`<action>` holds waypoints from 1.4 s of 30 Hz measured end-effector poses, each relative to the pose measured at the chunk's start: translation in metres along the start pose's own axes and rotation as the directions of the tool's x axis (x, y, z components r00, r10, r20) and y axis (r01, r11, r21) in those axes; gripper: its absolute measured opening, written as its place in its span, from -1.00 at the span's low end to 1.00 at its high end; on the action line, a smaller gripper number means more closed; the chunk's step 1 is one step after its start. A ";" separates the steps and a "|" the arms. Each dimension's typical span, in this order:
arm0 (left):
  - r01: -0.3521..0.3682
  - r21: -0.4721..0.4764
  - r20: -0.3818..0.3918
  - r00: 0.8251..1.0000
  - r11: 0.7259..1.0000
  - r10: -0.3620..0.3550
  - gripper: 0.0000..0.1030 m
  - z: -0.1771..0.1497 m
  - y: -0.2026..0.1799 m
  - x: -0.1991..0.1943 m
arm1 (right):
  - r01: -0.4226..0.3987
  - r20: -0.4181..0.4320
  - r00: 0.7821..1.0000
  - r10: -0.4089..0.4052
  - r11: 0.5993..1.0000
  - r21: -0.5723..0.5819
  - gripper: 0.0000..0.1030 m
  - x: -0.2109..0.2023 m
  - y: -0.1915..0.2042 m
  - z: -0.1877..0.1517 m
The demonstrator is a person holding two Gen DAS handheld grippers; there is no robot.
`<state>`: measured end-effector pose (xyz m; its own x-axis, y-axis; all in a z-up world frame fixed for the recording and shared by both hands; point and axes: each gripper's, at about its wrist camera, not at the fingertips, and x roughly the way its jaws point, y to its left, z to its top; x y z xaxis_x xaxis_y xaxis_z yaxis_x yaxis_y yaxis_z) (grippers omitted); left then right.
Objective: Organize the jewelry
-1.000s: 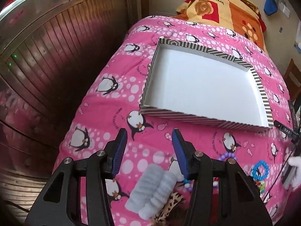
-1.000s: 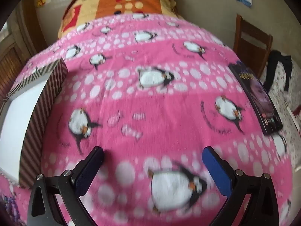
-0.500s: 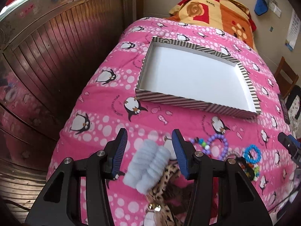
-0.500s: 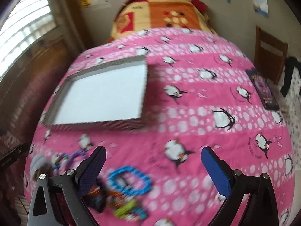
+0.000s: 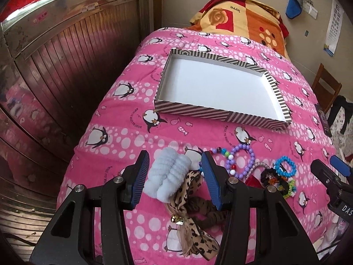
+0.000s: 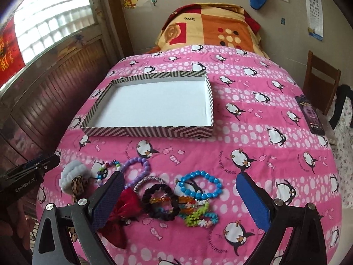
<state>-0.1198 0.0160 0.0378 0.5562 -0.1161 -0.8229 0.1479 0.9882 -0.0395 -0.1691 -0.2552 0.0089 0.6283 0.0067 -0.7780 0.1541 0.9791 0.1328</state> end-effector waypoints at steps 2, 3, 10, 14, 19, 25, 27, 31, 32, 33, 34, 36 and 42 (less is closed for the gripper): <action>-0.002 0.006 0.000 1.000 1.000 0.002 -0.05 -0.001 -0.001 -0.001 | 0.002 0.002 1.000 -0.002 1.000 -0.003 0.96 -0.002 0.006 -0.003; -0.002 0.006 0.000 1.000 1.000 0.002 -0.05 -0.002 -0.001 -0.001 | 0.004 0.001 1.000 -0.004 1.000 -0.006 0.96 -0.002 0.008 -0.005; -0.006 0.011 0.002 1.000 1.000 0.005 -0.05 -0.010 -0.002 -0.004 | -0.023 -0.012 1.000 0.022 0.999 -0.030 0.96 -0.003 0.021 -0.012; -0.002 0.011 0.002 1.000 1.000 0.002 -0.05 -0.011 -0.002 -0.005 | -0.059 -0.031 0.998 0.058 0.998 -0.025 0.96 -0.002 0.023 -0.014; -0.002 0.011 -0.001 1.000 1.000 0.002 -0.05 -0.011 -0.001 -0.005 | -0.055 -0.033 0.998 0.054 0.998 -0.033 0.96 -0.001 0.024 -0.016; -0.007 0.017 -0.002 1.000 1.000 0.007 -0.05 -0.011 -0.002 -0.004 | -0.067 -0.041 0.997 0.065 0.997 -0.039 0.96 -0.001 0.022 -0.017; -0.008 0.019 -0.001 1.000 1.000 0.008 -0.05 -0.011 -0.002 -0.003 | -0.078 -0.044 0.996 0.076 0.996 -0.040 0.96 0.000 0.023 -0.017; -0.008 0.020 -0.002 1.000 1.000 0.008 -0.05 -0.011 -0.002 -0.003 | -0.079 -0.048 0.996 0.077 0.996 -0.043 0.96 0.001 0.023 -0.018; -0.009 0.020 -0.004 1.000 1.000 0.009 -0.05 -0.011 -0.003 -0.003 | -0.080 -0.049 0.996 0.078 0.996 -0.041 0.96 0.002 0.022 -0.019; -0.008 0.021 -0.006 1.000 1.000 0.008 -0.05 -0.011 -0.003 -0.003 | -0.079 -0.053 0.996 0.077 0.996 -0.041 0.96 0.003 0.022 -0.019; -0.006 0.021 -0.008 1.000 1.000 0.006 -0.05 -0.011 -0.002 -0.002 | -0.079 -0.055 0.996 0.077 0.996 -0.043 0.96 0.003 0.022 -0.020; -0.005 0.022 -0.014 1.000 1.000 0.005 -0.05 -0.011 -0.003 -0.001 | -0.070 -0.059 0.996 0.067 0.996 -0.053 0.96 0.003 0.022 -0.020; -0.008 0.026 -0.024 1.000 1.000 0.009 -0.05 -0.011 -0.003 0.002 | -0.067 -0.060 0.996 0.064 0.996 -0.057 0.96 0.004 0.023 -0.020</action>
<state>-0.1281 0.0140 0.0302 0.5380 -0.1052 -0.8364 0.1647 0.9862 -0.0181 -0.1781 -0.2287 -0.0032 0.5901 0.0810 -0.8033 0.0677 0.9865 0.1492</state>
